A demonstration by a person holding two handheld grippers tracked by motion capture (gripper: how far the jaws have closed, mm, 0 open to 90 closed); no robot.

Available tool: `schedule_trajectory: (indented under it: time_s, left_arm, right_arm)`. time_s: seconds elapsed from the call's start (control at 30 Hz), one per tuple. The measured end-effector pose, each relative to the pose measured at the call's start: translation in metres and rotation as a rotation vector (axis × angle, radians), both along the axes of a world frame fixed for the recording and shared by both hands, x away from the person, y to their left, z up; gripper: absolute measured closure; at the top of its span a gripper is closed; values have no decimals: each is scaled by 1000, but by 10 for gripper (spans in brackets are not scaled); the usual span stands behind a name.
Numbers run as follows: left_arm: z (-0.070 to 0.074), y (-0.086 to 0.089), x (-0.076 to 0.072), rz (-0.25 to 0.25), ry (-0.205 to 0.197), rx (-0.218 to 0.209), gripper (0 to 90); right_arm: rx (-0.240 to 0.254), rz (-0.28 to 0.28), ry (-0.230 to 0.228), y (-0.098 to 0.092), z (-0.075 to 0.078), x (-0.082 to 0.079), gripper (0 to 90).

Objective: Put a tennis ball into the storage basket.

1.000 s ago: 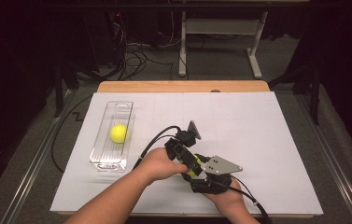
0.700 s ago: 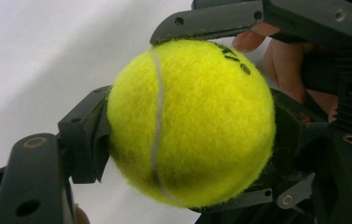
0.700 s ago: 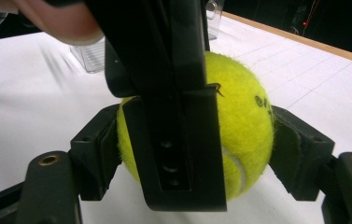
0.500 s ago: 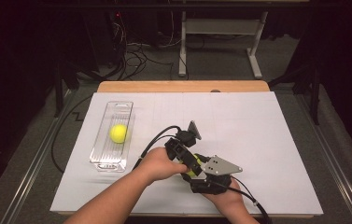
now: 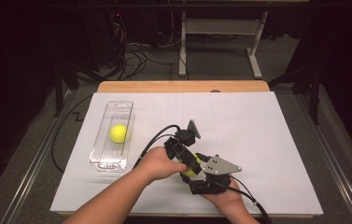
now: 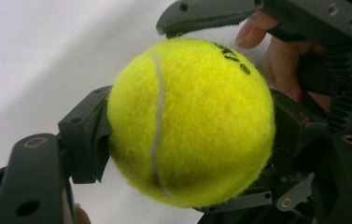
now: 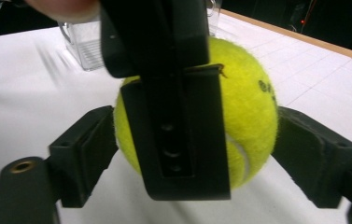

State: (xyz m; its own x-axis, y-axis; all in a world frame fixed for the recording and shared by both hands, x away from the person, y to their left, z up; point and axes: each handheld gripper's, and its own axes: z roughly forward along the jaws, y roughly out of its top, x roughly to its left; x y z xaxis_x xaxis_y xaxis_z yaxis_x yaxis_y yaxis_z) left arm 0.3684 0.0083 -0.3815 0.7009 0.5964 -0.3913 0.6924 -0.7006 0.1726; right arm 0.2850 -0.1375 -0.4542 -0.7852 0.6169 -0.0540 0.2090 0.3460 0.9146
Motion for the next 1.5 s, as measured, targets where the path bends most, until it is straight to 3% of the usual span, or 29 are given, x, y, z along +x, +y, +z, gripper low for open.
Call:
schedule_trajectory:
  time_s: [0.4,0.77,1.5]
  left_arm:
    - [3,4,0,3,-12,13,272]
    - [5,7,0,9,-25,27,272]
    - [2,21,7,42,-25,56,271]
  right_arm:
    - [22,-14,-2,0,0,1,3]
    - [31,-19,-29,-3,2,0,3]
    - [24,-31,-24,-10,0,1,3]
